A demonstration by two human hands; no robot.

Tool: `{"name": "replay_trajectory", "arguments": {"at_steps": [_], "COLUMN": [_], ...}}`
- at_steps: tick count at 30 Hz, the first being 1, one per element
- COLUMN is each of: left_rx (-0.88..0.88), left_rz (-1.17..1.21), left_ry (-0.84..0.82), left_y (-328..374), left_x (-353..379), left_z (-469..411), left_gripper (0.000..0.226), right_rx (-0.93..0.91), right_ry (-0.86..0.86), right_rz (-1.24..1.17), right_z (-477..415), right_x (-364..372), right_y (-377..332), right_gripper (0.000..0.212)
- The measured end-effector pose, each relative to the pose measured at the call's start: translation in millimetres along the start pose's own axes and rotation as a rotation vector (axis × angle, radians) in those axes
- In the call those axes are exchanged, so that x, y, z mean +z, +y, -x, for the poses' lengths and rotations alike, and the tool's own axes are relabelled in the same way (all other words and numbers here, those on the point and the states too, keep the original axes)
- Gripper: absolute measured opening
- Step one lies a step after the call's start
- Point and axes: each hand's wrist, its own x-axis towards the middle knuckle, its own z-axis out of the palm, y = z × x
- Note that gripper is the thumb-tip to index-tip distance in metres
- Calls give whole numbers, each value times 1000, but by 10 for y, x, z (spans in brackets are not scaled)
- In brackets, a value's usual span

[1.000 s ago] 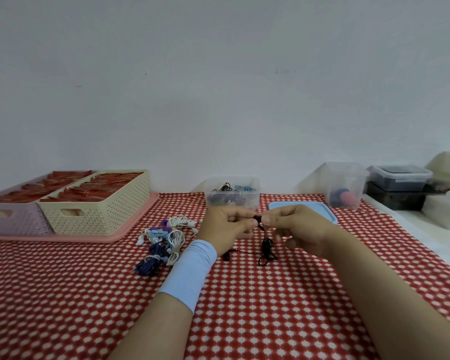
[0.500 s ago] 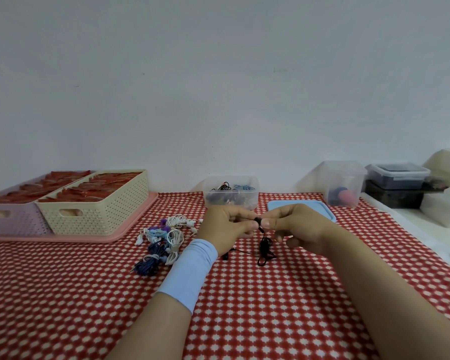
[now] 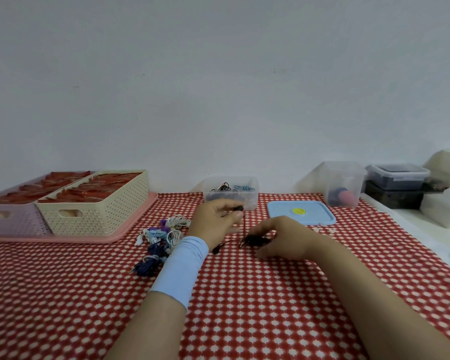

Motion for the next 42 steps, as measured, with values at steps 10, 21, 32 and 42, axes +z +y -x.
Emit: {"name": "replay_trajectory", "arguments": {"at_steps": [10, 21, 32, 42], "left_rx": [-19, 5, 18, 54], "left_rz": [7, 12, -21, -423], "left_ry": [30, 64, 119, 123], "left_y": [-28, -60, 218, 405], "left_x": [-115, -141, -380, -597], "left_z": [-15, -33, -539, -1499], "left_gripper": [25, 27, 27, 16], "right_rx": [23, -19, -84, -83], "right_ry": [139, 365, 473, 579], "right_rz": [51, -27, -47, 63], "right_z": [-30, -53, -472, -1402], "right_x": [8, 11, -314, -845], "right_y": [24, -15, -255, -572], "right_gripper": [20, 13, 8, 22]}}
